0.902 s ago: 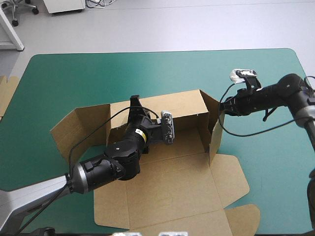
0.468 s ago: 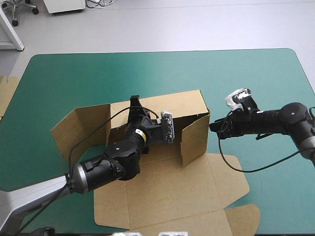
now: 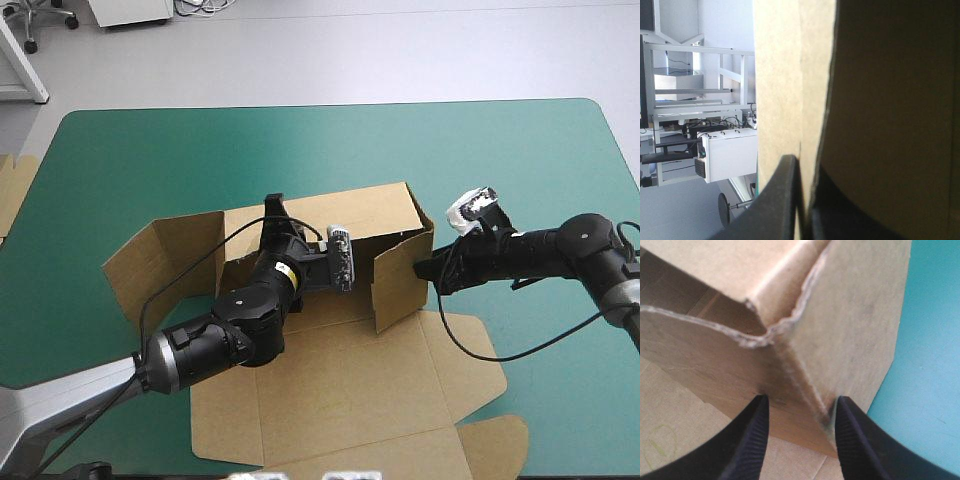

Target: Fold the box

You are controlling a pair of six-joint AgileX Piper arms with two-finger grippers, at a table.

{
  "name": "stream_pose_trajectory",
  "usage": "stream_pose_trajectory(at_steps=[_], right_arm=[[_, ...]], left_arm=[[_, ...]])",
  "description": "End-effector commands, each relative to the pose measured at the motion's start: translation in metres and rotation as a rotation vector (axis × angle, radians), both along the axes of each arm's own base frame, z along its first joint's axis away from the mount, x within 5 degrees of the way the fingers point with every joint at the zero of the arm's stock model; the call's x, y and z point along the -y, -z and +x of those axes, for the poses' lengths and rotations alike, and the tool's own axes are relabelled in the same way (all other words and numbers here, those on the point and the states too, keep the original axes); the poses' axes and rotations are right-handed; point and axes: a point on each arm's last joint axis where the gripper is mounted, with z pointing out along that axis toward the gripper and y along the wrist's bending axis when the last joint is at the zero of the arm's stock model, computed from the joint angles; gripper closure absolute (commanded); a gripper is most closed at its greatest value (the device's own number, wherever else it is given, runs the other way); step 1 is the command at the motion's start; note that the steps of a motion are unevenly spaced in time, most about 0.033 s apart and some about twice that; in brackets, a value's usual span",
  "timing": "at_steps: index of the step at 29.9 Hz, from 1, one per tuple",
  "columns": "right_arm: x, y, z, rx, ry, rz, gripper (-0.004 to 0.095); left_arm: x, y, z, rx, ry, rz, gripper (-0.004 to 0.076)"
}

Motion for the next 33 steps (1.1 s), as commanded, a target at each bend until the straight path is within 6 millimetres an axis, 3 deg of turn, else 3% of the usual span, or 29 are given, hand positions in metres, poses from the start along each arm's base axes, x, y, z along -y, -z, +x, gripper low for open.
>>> stream_pose_trajectory(at_steps=[1, 8, 16, 23, 33], right_arm=[[-0.006, -0.017, -0.002, 0.068, 0.006, 0.032, 0.0497], [-0.021, -0.015, -0.001, 0.14, -0.016, -0.035, 0.045], [-0.021, -0.016, 0.0, 0.145, -0.006, -0.032, 0.0334], [-0.024, -0.016, 0.002, 0.123, 0.011, 0.027, 0.0335], [-0.03, 0.006, 0.014, 0.006, 0.006, 0.076, 0.0354]], left_arm=[[-0.003, 0.001, -0.007, -0.088, -0.064, -0.087, 0.0734], [-0.003, 0.001, -0.007, -0.088, -0.069, -0.084, 0.0734], [-0.003, 0.001, -0.007, -0.088, -0.067, -0.085, 0.0734], [-0.003, 0.001, -0.007, -0.088, -0.065, -0.086, 0.0734], [-0.003, 0.001, -0.007, -0.088, -0.067, -0.085, 0.0734]])
